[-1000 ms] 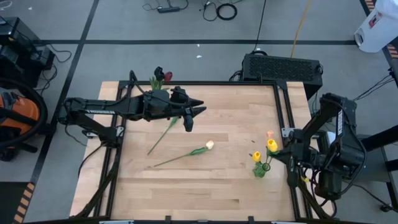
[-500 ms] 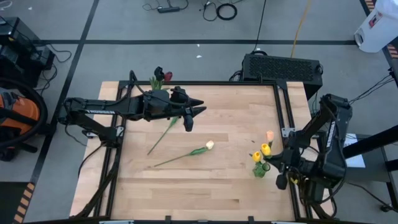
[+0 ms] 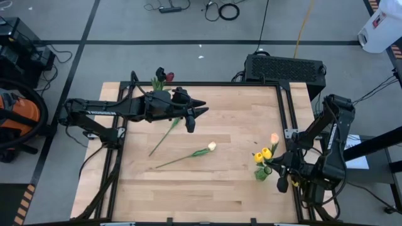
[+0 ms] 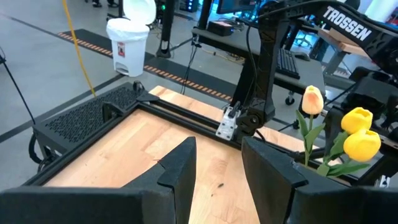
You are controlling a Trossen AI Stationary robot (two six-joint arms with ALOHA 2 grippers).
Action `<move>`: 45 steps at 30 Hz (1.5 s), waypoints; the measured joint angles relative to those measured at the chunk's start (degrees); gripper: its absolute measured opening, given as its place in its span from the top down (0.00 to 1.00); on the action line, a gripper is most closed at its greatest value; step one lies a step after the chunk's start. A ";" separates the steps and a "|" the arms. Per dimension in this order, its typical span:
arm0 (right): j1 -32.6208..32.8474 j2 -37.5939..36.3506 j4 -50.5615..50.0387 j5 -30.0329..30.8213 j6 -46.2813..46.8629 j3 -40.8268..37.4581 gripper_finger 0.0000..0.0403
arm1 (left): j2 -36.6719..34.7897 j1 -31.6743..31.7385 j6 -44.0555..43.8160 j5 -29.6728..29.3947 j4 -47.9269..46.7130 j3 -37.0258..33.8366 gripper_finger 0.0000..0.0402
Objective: Sort flowers into vase by color
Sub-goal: Put the yellow flower into the transparent green vase, then put the red flower into the transparent vase
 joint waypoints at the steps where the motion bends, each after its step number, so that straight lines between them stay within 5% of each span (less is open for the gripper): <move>1: 0.00 -0.05 0.02 0.00 0.00 0.00 0.89 | 0.00 0.00 0.00 0.00 0.00 0.00 0.66; 20: 0.00 -4.26 1.29 -4.52 -2.55 2.45 0.62 | 0.00 0.00 0.46 -0.06 -0.02 0.00 0.66; 35: -0.02 -6.80 -9.55 -16.58 -7.83 24.03 0.66 | 0.00 0.09 0.55 -0.24 -0.03 0.00 0.66; 40: -0.02 -6.80 -10.31 -6.36 -14.61 30.44 0.68 | 0.00 0.09 -0.22 -0.22 -0.96 0.00 0.66; 45: -0.02 -6.80 -10.34 14.13 -24.83 33.57 0.73 | 0.00 0.09 -2.93 -0.15 -7.14 0.00 0.66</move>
